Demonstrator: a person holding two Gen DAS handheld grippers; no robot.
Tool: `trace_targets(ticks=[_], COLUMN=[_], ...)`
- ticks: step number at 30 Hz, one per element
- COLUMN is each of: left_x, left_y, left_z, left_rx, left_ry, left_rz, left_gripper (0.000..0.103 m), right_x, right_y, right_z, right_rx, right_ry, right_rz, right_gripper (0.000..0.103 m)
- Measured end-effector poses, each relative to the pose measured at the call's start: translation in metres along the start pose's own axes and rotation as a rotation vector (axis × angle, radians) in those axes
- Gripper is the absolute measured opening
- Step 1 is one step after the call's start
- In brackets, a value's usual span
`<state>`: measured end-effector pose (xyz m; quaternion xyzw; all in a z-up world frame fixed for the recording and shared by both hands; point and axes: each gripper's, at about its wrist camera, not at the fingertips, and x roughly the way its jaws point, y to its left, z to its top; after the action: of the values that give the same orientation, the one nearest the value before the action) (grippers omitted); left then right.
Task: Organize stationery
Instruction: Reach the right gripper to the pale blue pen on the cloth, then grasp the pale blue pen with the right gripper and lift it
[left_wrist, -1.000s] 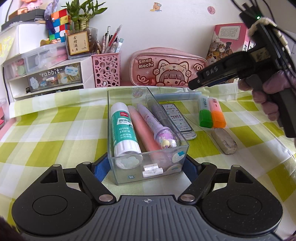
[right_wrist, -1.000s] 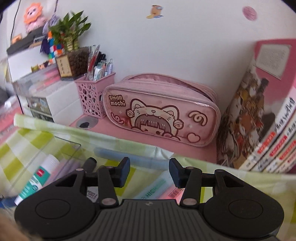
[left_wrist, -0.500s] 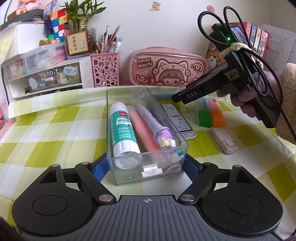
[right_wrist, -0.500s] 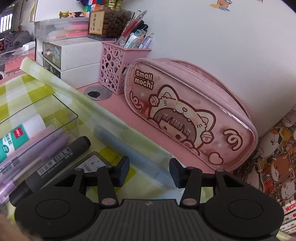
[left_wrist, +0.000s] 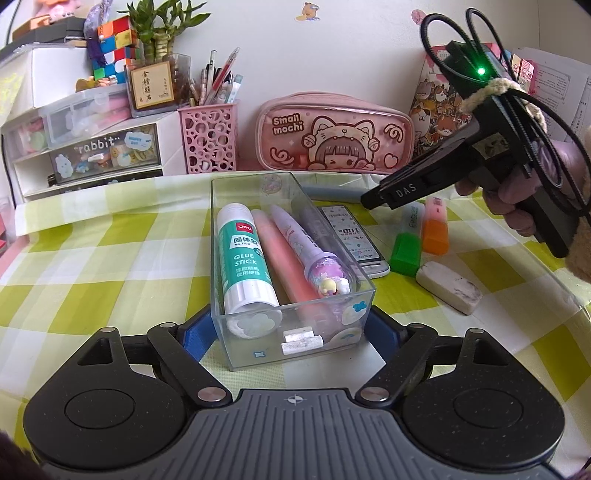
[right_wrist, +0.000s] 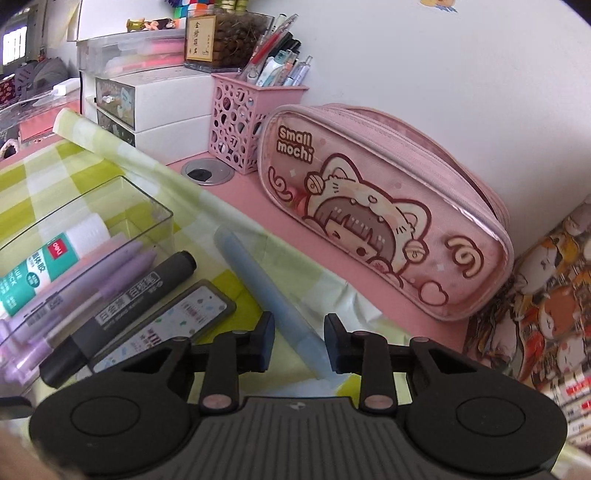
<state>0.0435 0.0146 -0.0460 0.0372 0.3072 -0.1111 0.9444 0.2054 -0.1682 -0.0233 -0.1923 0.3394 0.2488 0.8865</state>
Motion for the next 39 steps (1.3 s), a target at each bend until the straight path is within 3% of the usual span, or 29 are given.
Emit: trace_targets(ticks=[6,13,21,28,30,33,39], left_x=[0.000,0.000,0.000,0.000,0.000,0.000,0.000], left_y=[0.000,0.000,0.000,0.000,0.000,0.000,0.000], left_z=[0.000,0.000,0.000,0.000,0.000,0.000,0.000], left_rx=[0.000,0.000,0.000,0.000,0.000,-0.001,0.000], left_ry=[0.000,0.000,0.001,0.000,0.001,0.001,0.001], left_rz=[0.000,0.000,0.000,0.000,0.000,-0.001,-0.001], left_gripper=[0.081,0.081,0.081,0.081,0.081,0.081,0.082], right_x=[-0.020,-0.049,-0.082,-0.109,-0.109,-0.105,-0.093], right_y=[-0.007,-0.032,-0.041,-0.025,-0.025,-0.020,-0.011], right_z=[-0.020,-0.056,-0.090,-0.114,-0.114,-0.111,-0.103], right_rx=[0.112,0.345,0.541,0.553,0.561,0.548,0.497], right_ry=[0.011,0.015,0.054,0.021,0.015,-0.008,-0.032], right_rz=[-0.011,0.000,-0.079,-0.082,-0.075,-0.072,-0.148], right_gripper=[0.026,0.023,0.020,0.022,0.026,0.038,0.039])
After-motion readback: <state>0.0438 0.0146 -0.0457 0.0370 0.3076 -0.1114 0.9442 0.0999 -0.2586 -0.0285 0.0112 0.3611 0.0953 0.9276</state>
